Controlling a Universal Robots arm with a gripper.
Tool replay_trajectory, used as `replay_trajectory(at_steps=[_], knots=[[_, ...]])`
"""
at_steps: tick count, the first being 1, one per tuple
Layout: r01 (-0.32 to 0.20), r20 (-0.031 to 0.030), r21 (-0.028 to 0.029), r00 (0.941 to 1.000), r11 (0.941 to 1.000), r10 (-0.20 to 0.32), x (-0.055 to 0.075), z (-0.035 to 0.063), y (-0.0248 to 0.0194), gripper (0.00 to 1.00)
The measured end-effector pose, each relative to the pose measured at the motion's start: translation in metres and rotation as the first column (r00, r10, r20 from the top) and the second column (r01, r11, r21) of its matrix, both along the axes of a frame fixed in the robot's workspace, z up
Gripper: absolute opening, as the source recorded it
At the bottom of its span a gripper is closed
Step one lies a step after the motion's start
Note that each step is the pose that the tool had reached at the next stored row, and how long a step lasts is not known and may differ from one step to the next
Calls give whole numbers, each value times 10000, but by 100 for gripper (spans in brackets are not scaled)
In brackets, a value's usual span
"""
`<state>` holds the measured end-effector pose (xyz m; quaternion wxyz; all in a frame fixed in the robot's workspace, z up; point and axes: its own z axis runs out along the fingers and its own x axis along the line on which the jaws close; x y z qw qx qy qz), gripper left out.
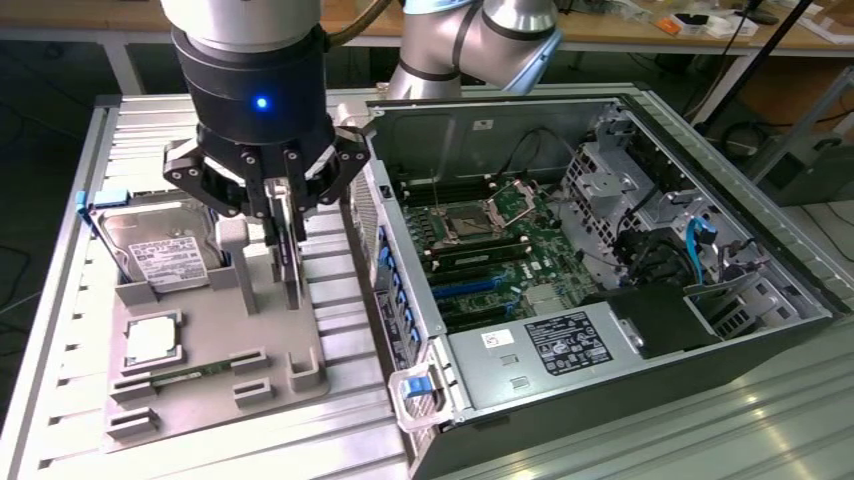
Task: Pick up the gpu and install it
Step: 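Pick up the gpu and move the gpu toward the slot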
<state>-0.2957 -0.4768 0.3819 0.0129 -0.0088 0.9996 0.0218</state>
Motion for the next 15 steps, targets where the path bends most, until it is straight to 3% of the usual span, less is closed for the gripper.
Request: replay_trajectory(at_steps=[7,15], knots=[[0,-4,0,10000,10000,0,0,127,0,27],[-2,-5,-17,10000,10000,2,1,183,0,27]])
